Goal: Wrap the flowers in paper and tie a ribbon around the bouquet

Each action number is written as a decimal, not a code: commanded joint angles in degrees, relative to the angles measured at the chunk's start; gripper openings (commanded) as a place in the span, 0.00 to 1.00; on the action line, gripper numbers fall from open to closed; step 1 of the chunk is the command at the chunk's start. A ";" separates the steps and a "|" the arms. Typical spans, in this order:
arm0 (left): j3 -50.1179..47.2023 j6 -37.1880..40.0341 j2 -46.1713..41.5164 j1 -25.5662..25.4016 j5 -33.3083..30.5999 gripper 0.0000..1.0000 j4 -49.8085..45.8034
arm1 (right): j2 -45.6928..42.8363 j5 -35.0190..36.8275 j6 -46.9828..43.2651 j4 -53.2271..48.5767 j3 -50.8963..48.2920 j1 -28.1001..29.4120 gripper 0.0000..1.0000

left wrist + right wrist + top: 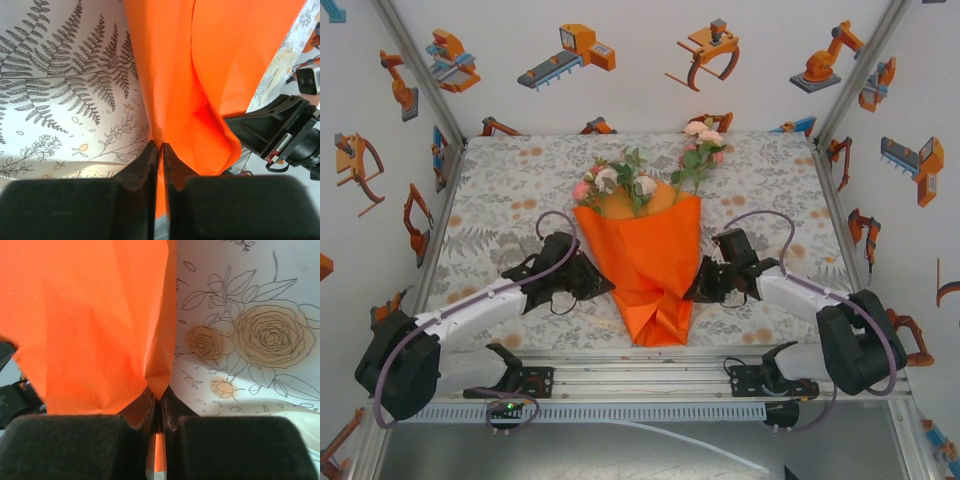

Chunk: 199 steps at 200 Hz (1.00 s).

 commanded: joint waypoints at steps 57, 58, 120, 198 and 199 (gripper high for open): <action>0.83 3.25 1.44 0.50 -8.03 0.53 -0.94 | -1.34 8.39 -0.34 -1.85 0.57 0.69 0.54; 0.79 3.30 1.35 0.48 -8.07 0.54 -0.98 | -1.44 8.58 -0.45 -2.00 0.61 0.71 0.54; 1.73 6.45 -9.38 0.99 -13.88 0.72 -12.50 | -9.04 13.47 -2.80 -9.83 3.13 0.70 0.60; 4.07 7.53 -19.74 10.59 -22.92 0.72 -30.20 | -19.76 28.06 -5.40 -20.22 6.03 -5.40 0.62; 4.04 7.59 -19.75 10.80 -22.86 0.72 -30.24 | -19.79 28.04 -5.44 -20.32 6.07 -5.54 0.62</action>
